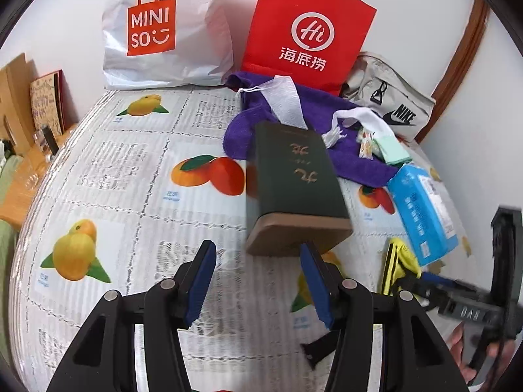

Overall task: Organize soft objects
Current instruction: 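Grasp the yellow mesh pouch with black straps using the right tool, then lift the yellow pouch with right tool while left tool grasps the black plastic strap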

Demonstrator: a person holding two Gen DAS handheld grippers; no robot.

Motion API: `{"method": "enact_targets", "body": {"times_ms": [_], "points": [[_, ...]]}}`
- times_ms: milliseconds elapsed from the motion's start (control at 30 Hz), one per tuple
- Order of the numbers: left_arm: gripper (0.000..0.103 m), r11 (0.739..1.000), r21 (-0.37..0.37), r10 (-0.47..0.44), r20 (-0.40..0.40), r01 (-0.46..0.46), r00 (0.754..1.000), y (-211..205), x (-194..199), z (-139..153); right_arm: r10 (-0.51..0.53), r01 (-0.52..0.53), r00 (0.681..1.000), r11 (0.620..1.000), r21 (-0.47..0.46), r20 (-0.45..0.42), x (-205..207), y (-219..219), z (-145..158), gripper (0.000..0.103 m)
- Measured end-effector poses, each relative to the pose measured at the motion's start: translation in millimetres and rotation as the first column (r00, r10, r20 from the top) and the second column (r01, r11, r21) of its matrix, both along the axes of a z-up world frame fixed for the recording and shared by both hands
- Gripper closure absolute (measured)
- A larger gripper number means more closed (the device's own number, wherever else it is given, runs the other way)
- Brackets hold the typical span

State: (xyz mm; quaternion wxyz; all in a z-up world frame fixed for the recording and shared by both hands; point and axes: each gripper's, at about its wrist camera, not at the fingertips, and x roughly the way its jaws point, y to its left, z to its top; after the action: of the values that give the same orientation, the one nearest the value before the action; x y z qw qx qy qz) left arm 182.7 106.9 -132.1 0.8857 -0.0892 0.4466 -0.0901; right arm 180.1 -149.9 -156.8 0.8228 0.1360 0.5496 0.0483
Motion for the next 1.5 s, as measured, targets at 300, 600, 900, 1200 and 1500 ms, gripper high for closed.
{"method": "enact_targets", "body": {"times_ms": [300,600,900,1200,1500], "points": [[0.052,0.999,-0.029,0.037,-0.023,-0.038,0.999,24,-16,-16,-0.016,0.021,0.999,0.989,-0.149,0.034,8,37,-13,0.012],[0.052,0.999,-0.016,0.029,-0.060,-0.030,0.998,17,-32,-29,0.127,-0.094,0.983,0.967,-0.235,0.130,-12,42,-15,0.025],[0.052,0.990,-0.021,-0.141,-0.071,0.140,0.987,-30,-37,-38,0.200,-0.161,0.965,0.962,-0.221,0.169,-45,19,-4,0.036],[0.052,0.926,0.113,-0.357,-0.057,0.361,0.932,-88,-44,-39,0.206,-0.156,0.958,0.958,-0.241,0.198,-79,-15,-2,0.036],[0.067,0.861,0.255,-0.434,-0.079,0.439,0.897,-106,-74,-36,0.132,-0.080,0.964,0.972,-0.220,0.231,-90,-60,-4,0.036]]}}
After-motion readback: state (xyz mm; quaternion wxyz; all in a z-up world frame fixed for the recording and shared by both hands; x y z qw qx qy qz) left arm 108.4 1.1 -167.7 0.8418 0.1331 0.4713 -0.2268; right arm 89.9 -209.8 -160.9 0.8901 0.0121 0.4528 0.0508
